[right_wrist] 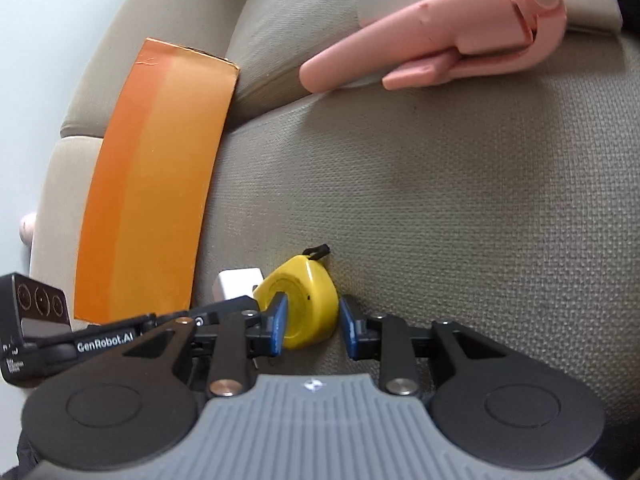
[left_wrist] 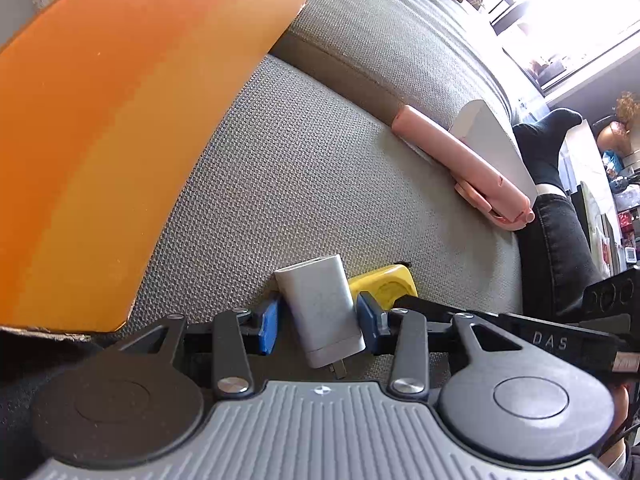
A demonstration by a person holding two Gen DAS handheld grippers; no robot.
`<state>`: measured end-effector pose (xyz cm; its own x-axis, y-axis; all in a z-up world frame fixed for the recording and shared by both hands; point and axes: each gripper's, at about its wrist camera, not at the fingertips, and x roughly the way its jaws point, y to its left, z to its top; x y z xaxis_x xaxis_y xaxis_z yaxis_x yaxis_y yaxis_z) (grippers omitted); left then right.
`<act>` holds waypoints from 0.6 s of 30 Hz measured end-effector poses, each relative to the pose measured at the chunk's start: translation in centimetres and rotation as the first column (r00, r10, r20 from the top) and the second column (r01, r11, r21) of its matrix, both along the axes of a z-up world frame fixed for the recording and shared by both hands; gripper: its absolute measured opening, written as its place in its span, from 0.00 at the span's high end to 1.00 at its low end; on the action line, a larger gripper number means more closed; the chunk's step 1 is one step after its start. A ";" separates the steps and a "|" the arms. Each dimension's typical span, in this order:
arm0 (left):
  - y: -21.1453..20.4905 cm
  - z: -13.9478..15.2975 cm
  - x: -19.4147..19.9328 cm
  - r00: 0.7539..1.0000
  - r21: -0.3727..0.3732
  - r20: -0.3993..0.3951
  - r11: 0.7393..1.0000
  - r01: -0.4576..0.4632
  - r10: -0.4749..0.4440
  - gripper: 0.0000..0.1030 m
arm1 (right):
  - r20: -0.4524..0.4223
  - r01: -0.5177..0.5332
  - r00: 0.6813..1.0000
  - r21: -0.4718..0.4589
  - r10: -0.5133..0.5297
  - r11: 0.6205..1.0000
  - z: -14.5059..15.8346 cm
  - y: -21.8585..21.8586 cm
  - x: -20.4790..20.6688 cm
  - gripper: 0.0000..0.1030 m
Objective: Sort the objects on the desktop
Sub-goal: 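Carry the charger and tape measure with both tools over the orange box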
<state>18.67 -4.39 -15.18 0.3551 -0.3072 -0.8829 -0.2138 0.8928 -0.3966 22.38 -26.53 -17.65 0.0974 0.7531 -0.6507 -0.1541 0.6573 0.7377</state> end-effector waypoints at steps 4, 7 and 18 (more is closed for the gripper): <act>0.0 0.0 0.1 1.000 0.000 0.008 1.000 0.002 -0.002 0.56 | -0.061 0.047 0.997 0.066 -0.043 0.997 -0.9 -0.4 0.3 0.71; 0.2 0.0 0.0 1.000 -0.010 0.009 1.000 -0.003 0.003 0.57 | -0.005 0.027 1.000 0.056 -0.026 0.998 -0.1 -0.1 -0.1 0.73; 0.3 0.2 -0.2 1.000 0.010 -0.005 1.000 -0.002 0.002 0.56 | 0.262 -0.091 0.958 -0.093 0.112 0.992 4.0 3.5 -1.6 0.79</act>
<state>18.49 -4.10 -15.01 0.3507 -0.2979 -0.8878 -0.2174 0.8963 -0.3866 20.80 -23.08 -13.62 0.2012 0.7151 -0.6694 -0.4069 0.6827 0.6070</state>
